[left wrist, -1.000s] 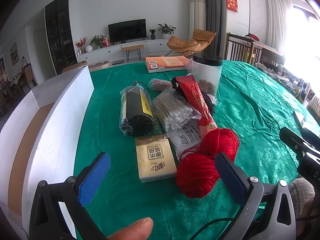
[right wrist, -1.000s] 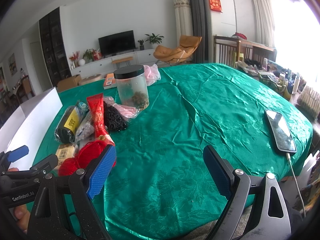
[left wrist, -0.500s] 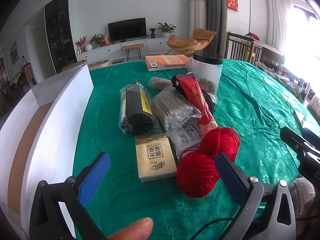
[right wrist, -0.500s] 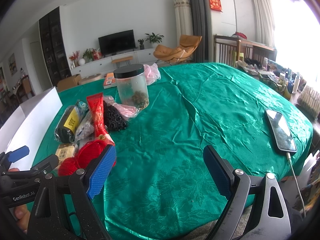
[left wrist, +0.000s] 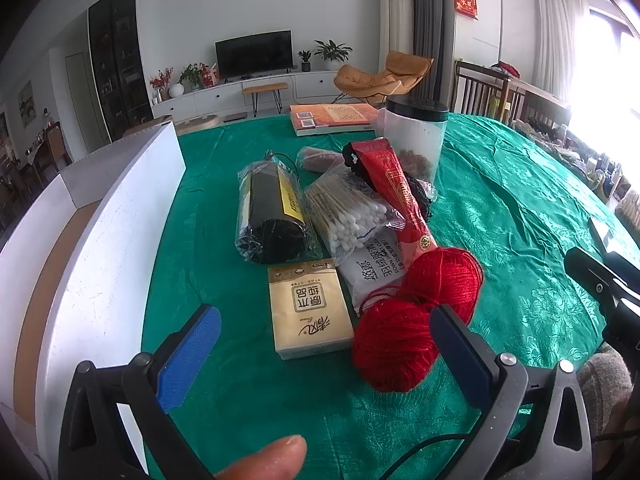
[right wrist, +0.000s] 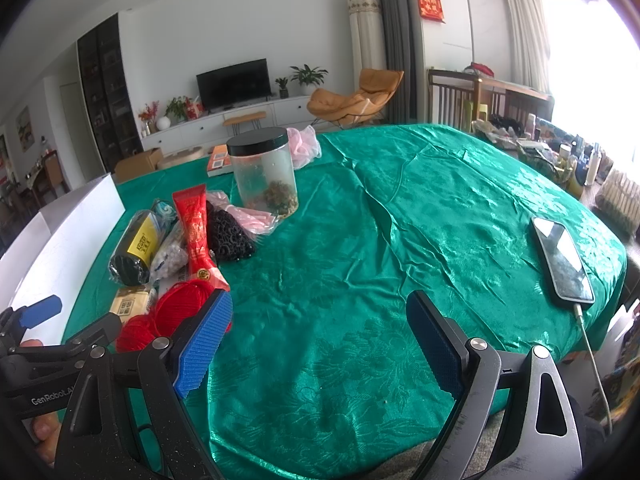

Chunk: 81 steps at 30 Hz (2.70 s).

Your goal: Organize soft objects

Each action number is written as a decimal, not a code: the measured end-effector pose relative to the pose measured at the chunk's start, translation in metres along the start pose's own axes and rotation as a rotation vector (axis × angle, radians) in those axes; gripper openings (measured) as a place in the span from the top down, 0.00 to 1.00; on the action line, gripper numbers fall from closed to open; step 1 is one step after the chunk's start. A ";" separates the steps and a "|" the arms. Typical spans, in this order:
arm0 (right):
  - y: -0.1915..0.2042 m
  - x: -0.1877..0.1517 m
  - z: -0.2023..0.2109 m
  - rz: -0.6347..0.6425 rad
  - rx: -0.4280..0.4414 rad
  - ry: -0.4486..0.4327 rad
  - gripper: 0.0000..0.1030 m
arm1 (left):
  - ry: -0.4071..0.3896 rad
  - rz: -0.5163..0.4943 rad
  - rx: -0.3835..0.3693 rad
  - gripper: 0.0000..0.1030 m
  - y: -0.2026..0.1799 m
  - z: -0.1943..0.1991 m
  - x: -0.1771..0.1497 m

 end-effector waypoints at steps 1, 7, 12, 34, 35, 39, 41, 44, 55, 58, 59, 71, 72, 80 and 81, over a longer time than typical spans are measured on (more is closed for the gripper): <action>0.000 0.000 0.000 0.000 0.000 0.000 0.12 | 0.002 0.001 0.000 0.00 0.000 0.000 0.000; 0.000 0.000 0.000 -0.001 0.000 0.001 0.12 | 0.014 0.010 -0.001 0.00 0.002 -0.002 -0.001; -0.001 0.003 0.005 -0.001 0.001 0.003 0.12 | 0.028 0.013 -0.001 0.00 0.003 -0.004 -0.003; -0.001 -0.001 0.000 -0.004 0.003 0.007 0.12 | 0.080 0.054 -0.024 0.00 0.012 -0.016 -0.009; -0.001 -0.001 0.000 -0.005 0.003 0.008 0.12 | 0.081 0.054 -0.024 0.00 0.012 -0.016 -0.009; -0.002 -0.002 -0.001 -0.005 0.003 0.008 0.12 | 0.084 0.055 -0.027 0.00 0.012 -0.016 -0.009; -0.002 -0.001 -0.001 -0.006 0.003 0.008 0.12 | 0.083 0.054 -0.026 0.00 0.012 -0.016 -0.008; -0.002 -0.001 -0.001 -0.006 0.003 0.010 0.12 | 0.083 0.055 -0.027 0.00 0.012 -0.016 -0.008; -0.002 -0.003 -0.002 -0.007 0.004 0.011 0.12 | 0.081 0.055 -0.028 0.00 0.012 -0.016 -0.007; -0.002 0.000 -0.001 -0.008 0.004 0.011 0.12 | 0.080 0.057 -0.028 0.00 0.012 -0.016 -0.007; -0.002 -0.001 -0.001 -0.008 0.004 0.011 0.12 | 0.079 0.058 -0.029 0.00 0.012 -0.015 -0.006; -0.003 0.000 -0.002 -0.009 0.005 0.013 0.12 | 0.068 0.060 -0.029 0.00 0.015 -0.012 -0.002; -0.002 -0.001 -0.002 -0.009 0.005 0.013 0.12 | 0.066 0.061 -0.029 0.00 0.015 -0.012 -0.001; -0.003 -0.001 -0.002 -0.010 0.006 0.014 0.12 | 0.049 0.065 -0.019 0.00 0.020 -0.008 0.003; -0.002 -0.002 -0.002 -0.010 0.006 0.014 0.12 | 0.049 0.065 -0.018 0.00 0.021 -0.008 0.004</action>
Point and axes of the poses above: each gripper's, at about its wrist camera, not at the fingertips, and z roughly against the way its jaws point, y to its left, x to its top, the point moved 2 cm from there along -z, roughly the way its jaws point, and after that the axes turned 3 degrees about -x, right-handed, at the moved point
